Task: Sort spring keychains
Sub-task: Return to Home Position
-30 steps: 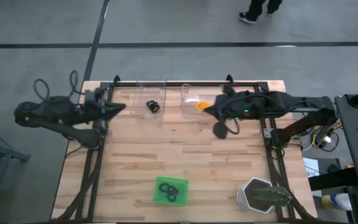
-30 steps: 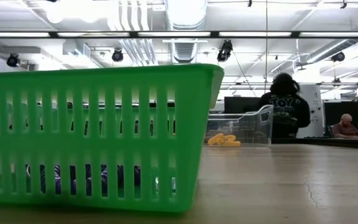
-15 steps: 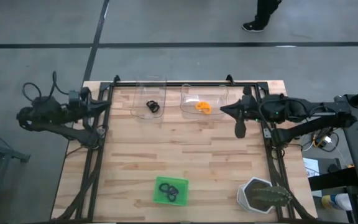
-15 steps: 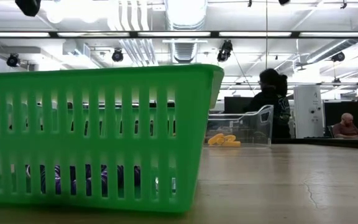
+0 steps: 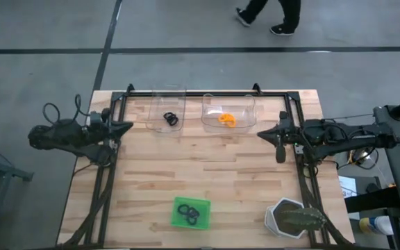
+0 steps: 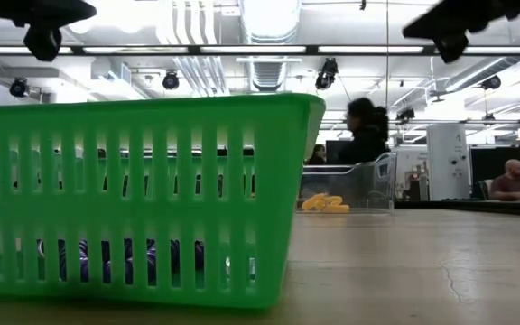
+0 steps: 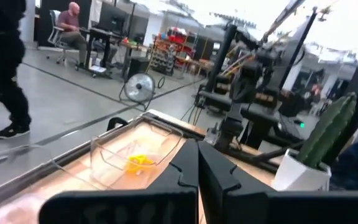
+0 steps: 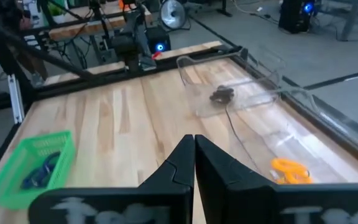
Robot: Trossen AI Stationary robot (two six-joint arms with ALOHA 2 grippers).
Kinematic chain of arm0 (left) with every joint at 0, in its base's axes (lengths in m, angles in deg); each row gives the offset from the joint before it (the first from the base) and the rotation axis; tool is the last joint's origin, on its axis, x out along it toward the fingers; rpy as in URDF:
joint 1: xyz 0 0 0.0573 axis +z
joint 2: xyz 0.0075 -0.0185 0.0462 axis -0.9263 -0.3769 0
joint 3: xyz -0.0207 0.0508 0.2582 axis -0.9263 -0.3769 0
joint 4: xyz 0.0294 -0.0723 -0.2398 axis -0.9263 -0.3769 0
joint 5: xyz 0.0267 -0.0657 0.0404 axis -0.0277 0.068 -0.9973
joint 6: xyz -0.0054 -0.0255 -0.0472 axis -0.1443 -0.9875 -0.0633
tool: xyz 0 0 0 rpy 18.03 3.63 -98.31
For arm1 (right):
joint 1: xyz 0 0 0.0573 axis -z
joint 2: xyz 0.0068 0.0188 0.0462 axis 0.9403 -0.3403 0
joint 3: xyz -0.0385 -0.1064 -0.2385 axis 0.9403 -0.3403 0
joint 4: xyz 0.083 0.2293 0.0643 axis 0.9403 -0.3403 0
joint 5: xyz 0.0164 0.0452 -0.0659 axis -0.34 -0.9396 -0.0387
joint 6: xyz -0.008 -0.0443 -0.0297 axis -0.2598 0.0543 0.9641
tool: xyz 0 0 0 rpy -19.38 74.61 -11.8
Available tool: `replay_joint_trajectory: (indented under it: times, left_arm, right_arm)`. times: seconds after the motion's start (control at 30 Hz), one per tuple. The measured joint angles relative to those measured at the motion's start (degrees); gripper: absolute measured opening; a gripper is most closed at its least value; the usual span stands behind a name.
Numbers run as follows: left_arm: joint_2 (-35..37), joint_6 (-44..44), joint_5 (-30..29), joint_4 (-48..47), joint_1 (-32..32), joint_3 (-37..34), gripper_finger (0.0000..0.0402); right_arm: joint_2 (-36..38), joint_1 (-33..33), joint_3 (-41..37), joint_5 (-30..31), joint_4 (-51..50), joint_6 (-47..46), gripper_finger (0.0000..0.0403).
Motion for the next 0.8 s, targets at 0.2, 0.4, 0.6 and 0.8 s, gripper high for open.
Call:
replay_joint_trajectory:
  times: [0.2,0.4,0.6,0.8]
  left_arm:
    - [4.13,1.44,3.36,4.82,0.00,-6.26,0.0000]
    - [6.74,1.10,6.82,6.90,-0.04,-11.87,0.0000]
    - [7.55,1.56,7.06,11.16,-0.04,-16.78,0.0000]
    - [7.57,3.33,9.03,19.24,-0.04,-22.86,0.0000]
  right_arm:
    - [7.74,0.00,-7.90,-0.44,-0.86,5.13,0.0009]
    - [14.06,-0.02,-14.72,-0.99,4.40,6.82,0.0009]
    - [20.69,-0.02,-20.74,-1.95,9.95,9.06,0.0009]
    - [27.74,-0.02,-26.11,-1.99,10.04,8.98,0.0009]
